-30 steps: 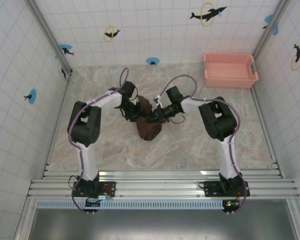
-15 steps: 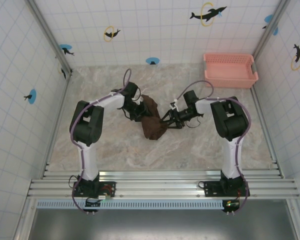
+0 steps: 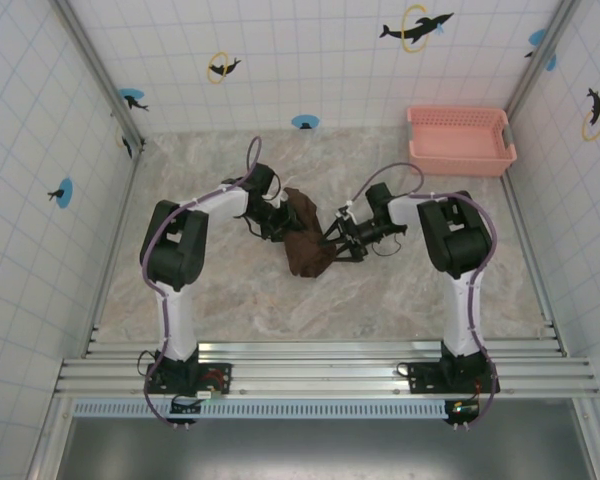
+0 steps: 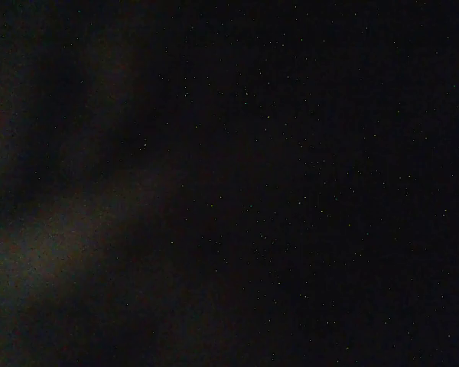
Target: Roll up the long pants
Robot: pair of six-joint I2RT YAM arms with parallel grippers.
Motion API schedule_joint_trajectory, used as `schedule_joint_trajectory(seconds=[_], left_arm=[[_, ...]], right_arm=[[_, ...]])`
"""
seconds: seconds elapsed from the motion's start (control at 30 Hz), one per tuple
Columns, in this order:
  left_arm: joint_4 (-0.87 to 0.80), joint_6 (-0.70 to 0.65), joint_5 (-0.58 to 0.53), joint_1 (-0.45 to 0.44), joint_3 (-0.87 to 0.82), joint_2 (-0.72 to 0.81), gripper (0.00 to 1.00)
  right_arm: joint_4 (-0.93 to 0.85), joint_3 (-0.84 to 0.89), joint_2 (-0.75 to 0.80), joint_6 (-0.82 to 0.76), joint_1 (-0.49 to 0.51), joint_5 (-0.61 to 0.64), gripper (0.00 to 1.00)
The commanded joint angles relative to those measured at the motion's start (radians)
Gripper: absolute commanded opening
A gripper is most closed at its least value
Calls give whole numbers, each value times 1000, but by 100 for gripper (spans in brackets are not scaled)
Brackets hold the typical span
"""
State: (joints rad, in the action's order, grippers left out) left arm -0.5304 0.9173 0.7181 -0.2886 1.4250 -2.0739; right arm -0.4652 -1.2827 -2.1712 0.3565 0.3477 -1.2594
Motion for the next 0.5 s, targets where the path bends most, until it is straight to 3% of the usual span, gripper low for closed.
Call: schedule_joint_trajectory(seconds=[0.0, 0.47], left_arm=[[11, 16, 14, 2, 31, -25, 0], [4, 57, 143, -33, 57, 65, 0]], right_arm=[[-57, -24, -53, -33, 26, 56, 97], [-130, -264, -157, -44, 50, 53, 97]])
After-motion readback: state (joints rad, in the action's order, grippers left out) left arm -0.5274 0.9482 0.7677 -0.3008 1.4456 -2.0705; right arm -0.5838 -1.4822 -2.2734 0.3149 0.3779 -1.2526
